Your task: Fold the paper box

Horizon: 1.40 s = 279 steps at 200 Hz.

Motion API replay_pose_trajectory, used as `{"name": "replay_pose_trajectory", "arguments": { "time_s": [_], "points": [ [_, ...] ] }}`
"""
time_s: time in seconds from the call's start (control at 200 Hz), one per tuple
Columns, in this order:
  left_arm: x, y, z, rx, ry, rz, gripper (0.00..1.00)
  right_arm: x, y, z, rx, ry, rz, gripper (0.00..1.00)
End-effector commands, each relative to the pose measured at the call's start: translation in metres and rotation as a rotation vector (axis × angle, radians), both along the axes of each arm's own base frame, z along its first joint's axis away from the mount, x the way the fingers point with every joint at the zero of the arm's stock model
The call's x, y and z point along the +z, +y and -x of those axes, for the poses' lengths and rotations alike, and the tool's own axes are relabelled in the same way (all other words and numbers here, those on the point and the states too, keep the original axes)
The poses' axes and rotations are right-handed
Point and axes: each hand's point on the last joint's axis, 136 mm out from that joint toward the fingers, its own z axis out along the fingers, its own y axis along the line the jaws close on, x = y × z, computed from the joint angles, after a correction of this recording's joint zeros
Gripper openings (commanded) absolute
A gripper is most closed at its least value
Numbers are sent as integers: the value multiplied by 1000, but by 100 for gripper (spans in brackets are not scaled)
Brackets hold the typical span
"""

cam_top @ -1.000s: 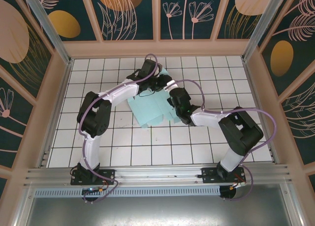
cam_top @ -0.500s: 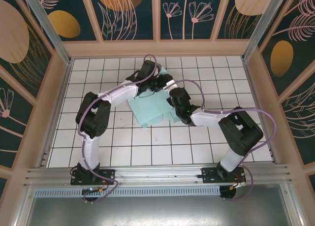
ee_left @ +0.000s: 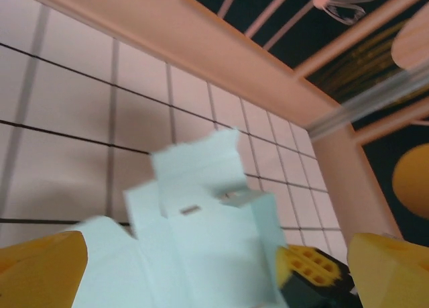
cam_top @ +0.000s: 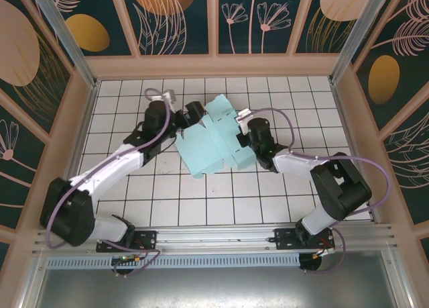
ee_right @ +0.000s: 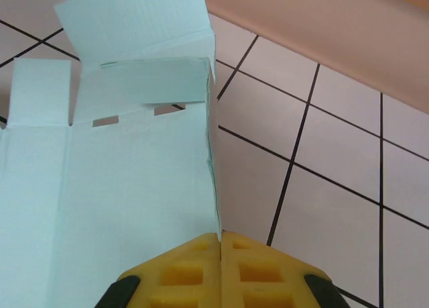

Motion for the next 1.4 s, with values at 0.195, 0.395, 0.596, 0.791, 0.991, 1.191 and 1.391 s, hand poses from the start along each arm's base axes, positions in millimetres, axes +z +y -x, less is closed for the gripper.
{"name": "replay_pose_trajectory", "arguments": {
  "time_s": [0.195, 0.395, 0.596, 0.791, 0.991, 1.191, 1.391],
  "points": [
    [-49, 16, -1, -146, -60, -369, 96, 25, 21, 10, 131, -15, -111, 0],
    [-95, -6, -16, -272, 82, -340, 91, 29, 21, 13, 142, -8, -117, 0],
    [-118, -24, -32, -339, 134, -326, 95, 28, 18, 18, 137, 5, -121, 0],
    [-126, -41, -44, -405, 137, -300, 94, 27, 23, 21, 166, 22, -133, 0],
    [-134, -56, -50, -477, 171, -276, 87, 25, 27, 21, 182, 35, -142, 0],
    [-126, -62, -46, -522, 147, -250, 78, 18, 28, 19, 179, 54, -134, 0],
    [-116, -65, -37, -538, 122, -211, 71, 8, 26, 9, 132, 72, -120, 0]
  ]
}}
